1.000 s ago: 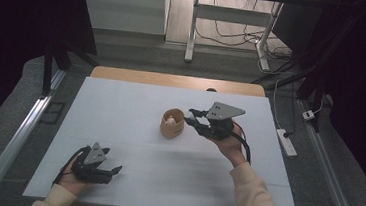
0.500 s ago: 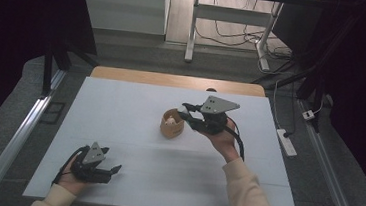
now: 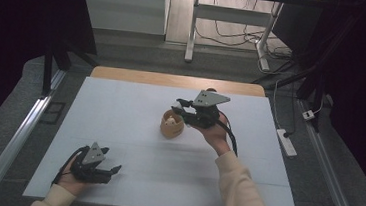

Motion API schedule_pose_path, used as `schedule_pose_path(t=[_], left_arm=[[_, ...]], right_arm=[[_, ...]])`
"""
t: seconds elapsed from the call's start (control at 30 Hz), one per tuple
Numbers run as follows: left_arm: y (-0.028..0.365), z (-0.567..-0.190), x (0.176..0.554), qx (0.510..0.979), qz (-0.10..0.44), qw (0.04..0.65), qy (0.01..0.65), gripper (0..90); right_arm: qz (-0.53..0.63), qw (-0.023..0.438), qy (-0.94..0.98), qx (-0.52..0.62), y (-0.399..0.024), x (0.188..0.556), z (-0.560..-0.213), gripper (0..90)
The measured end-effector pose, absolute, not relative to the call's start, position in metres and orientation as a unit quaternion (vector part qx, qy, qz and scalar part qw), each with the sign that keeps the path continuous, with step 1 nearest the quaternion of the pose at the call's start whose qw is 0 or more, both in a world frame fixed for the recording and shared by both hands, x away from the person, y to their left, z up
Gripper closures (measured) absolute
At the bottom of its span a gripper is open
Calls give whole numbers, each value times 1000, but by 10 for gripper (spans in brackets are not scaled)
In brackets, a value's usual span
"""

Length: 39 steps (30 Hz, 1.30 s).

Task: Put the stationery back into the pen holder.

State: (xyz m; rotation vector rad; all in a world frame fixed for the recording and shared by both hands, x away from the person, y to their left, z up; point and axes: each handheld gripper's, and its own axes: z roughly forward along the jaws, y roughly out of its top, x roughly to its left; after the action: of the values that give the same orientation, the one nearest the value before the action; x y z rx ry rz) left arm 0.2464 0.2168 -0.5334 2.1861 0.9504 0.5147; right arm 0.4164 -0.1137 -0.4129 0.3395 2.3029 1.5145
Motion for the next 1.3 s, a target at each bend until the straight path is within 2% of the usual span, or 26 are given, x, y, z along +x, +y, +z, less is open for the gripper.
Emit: schedule_pose_path(t=[1.0,1.17,1.3], left_arm=[[220,-533,246,842,196,346,365,233],[220,-533,246,842,196,345,364,232],[219,-533,246,842,197,345,364,232]], right_arm=[[539,184,812,127,-76,442,-421,640],[534,197,808,153,-81,445,-423,483],[522,208,811,162,-85,443,-423,427]])
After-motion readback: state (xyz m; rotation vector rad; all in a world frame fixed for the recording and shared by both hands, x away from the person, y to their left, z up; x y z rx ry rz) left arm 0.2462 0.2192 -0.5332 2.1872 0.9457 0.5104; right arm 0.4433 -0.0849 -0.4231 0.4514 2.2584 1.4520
